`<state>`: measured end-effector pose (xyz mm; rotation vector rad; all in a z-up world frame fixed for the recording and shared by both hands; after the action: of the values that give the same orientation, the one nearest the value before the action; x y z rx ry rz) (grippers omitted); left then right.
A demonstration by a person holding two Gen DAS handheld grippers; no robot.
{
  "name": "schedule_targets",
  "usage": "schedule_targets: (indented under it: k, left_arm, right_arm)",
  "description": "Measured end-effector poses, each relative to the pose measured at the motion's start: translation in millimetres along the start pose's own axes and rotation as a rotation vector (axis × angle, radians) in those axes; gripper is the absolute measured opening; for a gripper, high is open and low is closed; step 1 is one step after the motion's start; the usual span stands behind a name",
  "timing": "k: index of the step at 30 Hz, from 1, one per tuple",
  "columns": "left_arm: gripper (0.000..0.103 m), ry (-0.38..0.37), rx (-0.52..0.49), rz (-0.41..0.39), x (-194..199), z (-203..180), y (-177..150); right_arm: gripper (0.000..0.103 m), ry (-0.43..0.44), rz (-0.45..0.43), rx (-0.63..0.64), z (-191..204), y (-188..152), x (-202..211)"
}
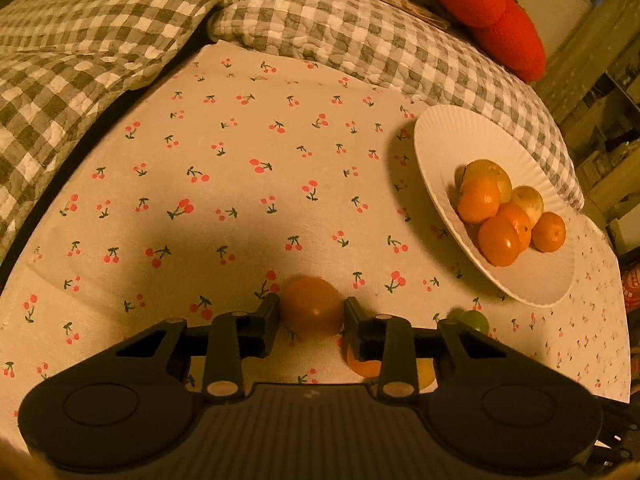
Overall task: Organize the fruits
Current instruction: 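Grasp a dark orange fruit with the left gripper while the right gripper reaches toward a small fruit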
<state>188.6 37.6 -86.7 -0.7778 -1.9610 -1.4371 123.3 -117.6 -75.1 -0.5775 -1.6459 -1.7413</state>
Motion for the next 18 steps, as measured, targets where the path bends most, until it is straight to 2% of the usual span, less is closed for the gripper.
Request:
schedule_targets:
  k: [18]
  left_arm:
    - [0.021,-0.051,0.001,-0.077,19.6,-13.5,17.0]
  right_arm:
    - [0.026,0.0,-0.107,-0.075,-16.8,23.1,18.0]
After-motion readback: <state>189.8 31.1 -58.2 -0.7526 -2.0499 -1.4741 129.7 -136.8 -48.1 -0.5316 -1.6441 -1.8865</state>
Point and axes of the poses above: each gripper's, at about its wrist camera, not at the fingertips, and x roughly against the way its jaws point, z to its left, y to its top, the point moved 7 cm from there along -x, roughly the way its jaws point, and after that the axes turned 12 degrees about -z, right-handed, at the moved point
